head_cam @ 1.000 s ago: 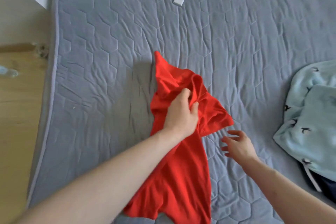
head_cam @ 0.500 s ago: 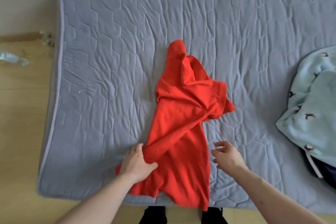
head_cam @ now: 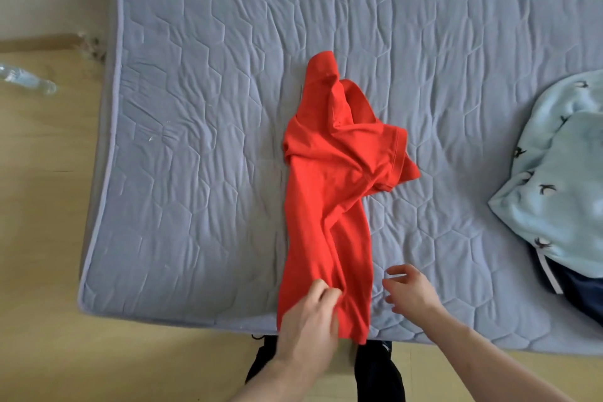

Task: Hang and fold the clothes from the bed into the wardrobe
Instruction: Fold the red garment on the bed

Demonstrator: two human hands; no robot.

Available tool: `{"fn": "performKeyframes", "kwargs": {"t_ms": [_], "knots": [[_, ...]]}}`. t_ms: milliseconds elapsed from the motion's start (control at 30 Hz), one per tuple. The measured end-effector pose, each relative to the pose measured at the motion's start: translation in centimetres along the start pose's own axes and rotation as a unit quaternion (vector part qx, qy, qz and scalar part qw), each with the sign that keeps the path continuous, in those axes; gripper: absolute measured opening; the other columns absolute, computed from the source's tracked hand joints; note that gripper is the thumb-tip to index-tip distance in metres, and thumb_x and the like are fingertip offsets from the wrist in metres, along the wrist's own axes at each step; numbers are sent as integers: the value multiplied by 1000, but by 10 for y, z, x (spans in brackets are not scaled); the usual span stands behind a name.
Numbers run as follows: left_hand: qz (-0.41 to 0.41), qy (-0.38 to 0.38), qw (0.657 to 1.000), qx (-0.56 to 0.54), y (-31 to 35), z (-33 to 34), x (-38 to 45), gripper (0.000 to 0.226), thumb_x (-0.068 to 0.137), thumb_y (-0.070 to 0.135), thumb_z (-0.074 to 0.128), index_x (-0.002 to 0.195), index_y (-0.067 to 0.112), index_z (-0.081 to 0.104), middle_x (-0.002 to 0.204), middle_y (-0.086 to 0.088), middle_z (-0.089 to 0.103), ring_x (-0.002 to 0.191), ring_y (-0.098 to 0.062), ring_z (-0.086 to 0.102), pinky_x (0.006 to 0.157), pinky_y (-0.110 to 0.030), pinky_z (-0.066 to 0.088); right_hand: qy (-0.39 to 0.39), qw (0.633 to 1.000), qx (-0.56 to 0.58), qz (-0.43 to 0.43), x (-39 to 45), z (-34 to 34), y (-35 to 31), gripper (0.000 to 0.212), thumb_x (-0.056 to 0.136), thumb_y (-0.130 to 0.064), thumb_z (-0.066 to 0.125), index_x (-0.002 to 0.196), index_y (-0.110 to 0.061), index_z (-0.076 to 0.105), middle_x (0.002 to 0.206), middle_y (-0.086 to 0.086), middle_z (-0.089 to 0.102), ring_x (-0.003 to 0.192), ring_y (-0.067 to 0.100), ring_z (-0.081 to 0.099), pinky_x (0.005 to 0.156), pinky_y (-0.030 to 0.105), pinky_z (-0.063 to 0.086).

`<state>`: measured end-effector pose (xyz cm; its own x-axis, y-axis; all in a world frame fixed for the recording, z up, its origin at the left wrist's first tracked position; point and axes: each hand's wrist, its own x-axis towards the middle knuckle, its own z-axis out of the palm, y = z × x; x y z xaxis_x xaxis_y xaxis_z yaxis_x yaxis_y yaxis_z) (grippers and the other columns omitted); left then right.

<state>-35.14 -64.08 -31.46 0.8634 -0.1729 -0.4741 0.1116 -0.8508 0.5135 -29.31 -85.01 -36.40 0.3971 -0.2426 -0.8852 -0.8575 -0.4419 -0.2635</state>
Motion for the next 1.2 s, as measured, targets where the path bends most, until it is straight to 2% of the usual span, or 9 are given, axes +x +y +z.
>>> {"fn": "performKeyframes", "kwargs": {"t_ms": [200, 267, 400, 533, 700, 833, 933, 1067, 1200], "knots": [[2, -244, 967, 71, 19, 24, 8, 31, 96, 26, 55, 127, 26, 59, 131, 1, 46, 110, -32, 62, 93, -45, 51, -2, 1000, -8, -6, 1, 0, 10, 20, 91, -19, 67, 111, -19, 66, 91, -2, 73, 77, 21, 72, 75, 38, 60], [-28, -269, 956, 113, 10, 23, 12, 39, 92, 25, 57, 131, 26, 60, 134, -3, 53, 116, -35, 62, 98, -43, 49, -1, 999, -25, -35, -1, 8, 7, 15, 92, -24, 70, 107, -22, 66, 94, -6, 71, 77, 14, 69, 71, 25, 55], [-133, -158, 977, 47, -18, 7, 22, 24, 89, 34, 55, 109, 26, 64, 116, 6, 64, 111, -23, 64, 92, -33, 49, 41, 990, -47, -127, -3, 36, -9, 21, 89, -40, 74, 107, -30, 66, 96, -12, 69, 91, 15, 67, 83, 31, 52], [-236, -67, 969, -22, -55, -5, 35, 20, 84, 35, 62, 103, 28, 58, 108, 8, 59, 103, -20, 64, 86, -33, 48, 73, 988, 25, -132, 11, 58, -32, 22, 95, -43, 63, 112, -31, 69, 79, -7, 73, 86, 18, 72, 85, 35, 56], [-280, -126, 947, -91, -87, 5, 46, 48, 80, 43, 73, 121, 27, 53, 115, 10, 56, 109, -11, 60, 93, -28, 45, 43, 989, 107, -96, 41, 71, -71, 16, 92, -33, 70, 106, -25, 72, 60, -3, 72, 54, 10, 70, 66, 29, 61], [-312, -96, 939, -112, -90, 15, 50, 59, 79, 50, 78, 123, 23, 50, 107, 10, 59, 104, -13, 61, 90, -31, 48, 46, 992, -6, -120, 54, 65, -78, 9, 79, -33, 77, 85, -29, 71, 76, -6, 74, 82, 17, 72, 82, 32, 57], [-329, -37, 939, -93, -90, 19, 47, 70, 76, 50, 81, 128, 17, 47, 123, -1, 56, 117, -24, 59, 98, -37, 47, 51, 981, -83, -166, 48, 58, -74, 21, 77, -33, 81, 96, -31, 70, 75, -13, 64, 83, 17, 66, 75, 30, 50], [-333, -94, 937, -59, -97, 25, 42, 46, 85, 53, 72, 112, 18, 63, 119, -4, 58, 116, -26, 60, 100, -36, 47, 3, 976, -140, -170, 45, 67, -71, 29, 73, -45, 86, 90, -31, 67, 77, -12, 65, 83, 16, 67, 75, 32, 53], [-324, -113, 936, -84, -105, 22, 35, 28, 93, 48, 64, 87, 20, 63, 89, 4, 70, 94, -22, 67, 80, -32, 50, 20, 981, -135, -136, 46, 75, -69, 18, 81, -44, 78, 79, -29, 68, 90, -2, 74, 95, 23, 70, 82, 33, 55]]}}
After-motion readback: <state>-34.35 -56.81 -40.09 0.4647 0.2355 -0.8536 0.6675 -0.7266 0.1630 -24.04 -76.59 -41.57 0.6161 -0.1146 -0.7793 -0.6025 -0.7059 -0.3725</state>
